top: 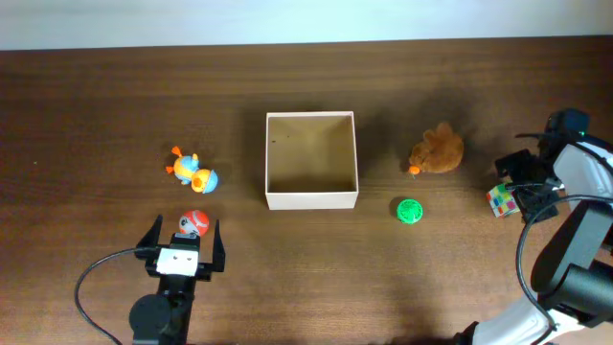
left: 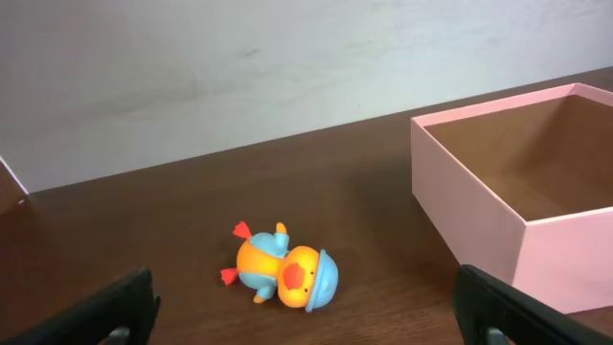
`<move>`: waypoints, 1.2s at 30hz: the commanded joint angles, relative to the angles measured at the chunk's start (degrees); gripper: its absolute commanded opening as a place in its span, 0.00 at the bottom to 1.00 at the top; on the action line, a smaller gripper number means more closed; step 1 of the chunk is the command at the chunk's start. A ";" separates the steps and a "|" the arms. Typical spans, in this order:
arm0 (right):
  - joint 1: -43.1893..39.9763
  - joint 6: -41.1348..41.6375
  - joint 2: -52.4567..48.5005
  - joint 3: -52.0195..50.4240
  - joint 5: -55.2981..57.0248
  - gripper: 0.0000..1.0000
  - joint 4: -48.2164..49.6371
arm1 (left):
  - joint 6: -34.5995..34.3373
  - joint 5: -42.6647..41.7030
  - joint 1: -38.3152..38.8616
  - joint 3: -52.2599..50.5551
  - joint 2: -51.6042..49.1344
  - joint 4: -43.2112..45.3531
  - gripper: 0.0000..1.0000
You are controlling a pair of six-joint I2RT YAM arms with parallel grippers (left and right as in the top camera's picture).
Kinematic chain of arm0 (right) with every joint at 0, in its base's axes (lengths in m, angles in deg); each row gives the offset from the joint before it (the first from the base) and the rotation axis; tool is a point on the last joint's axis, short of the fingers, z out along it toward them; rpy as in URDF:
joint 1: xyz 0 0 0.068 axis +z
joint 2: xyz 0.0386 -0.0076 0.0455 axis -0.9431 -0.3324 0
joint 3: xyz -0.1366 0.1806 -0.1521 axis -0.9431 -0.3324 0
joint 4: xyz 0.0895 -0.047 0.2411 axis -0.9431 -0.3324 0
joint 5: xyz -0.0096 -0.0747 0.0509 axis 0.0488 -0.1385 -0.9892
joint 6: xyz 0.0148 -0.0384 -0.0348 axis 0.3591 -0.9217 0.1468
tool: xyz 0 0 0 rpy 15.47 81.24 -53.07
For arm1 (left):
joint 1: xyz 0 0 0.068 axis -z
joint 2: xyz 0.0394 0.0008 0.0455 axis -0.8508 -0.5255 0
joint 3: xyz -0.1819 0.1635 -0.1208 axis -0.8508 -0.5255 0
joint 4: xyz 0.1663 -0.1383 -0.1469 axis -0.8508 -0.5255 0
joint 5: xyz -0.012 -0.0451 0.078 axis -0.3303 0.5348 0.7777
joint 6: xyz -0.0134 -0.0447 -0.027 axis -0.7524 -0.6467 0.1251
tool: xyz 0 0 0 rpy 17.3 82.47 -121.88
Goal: Pack container
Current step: 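Move the right gripper to the Rubik's cube and lower over it, then close the right gripper on the Rubik's cube and lift it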
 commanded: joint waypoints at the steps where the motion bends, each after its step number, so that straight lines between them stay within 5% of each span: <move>1: -0.24 -0.66 -1.01 0.74 -0.11 0.93 0.98 | 0.72 -0.39 -0.24 -0.31 0.50 -0.13 0.99; 5: -0.15 -0.68 -1.09 0.74 -0.09 0.84 1.55 | 0.72 -0.39 -0.24 -0.31 0.50 -0.13 0.99; 18: -0.09 -0.63 -1.09 -3.82 -0.13 0.88 5.29 | 0.72 -0.39 -0.24 -0.31 0.50 -0.11 0.99; 36: -0.09 -0.66 -1.09 -6.82 -0.11 0.53 8.74 | 0.72 -0.39 -0.24 -0.31 0.50 -0.13 0.99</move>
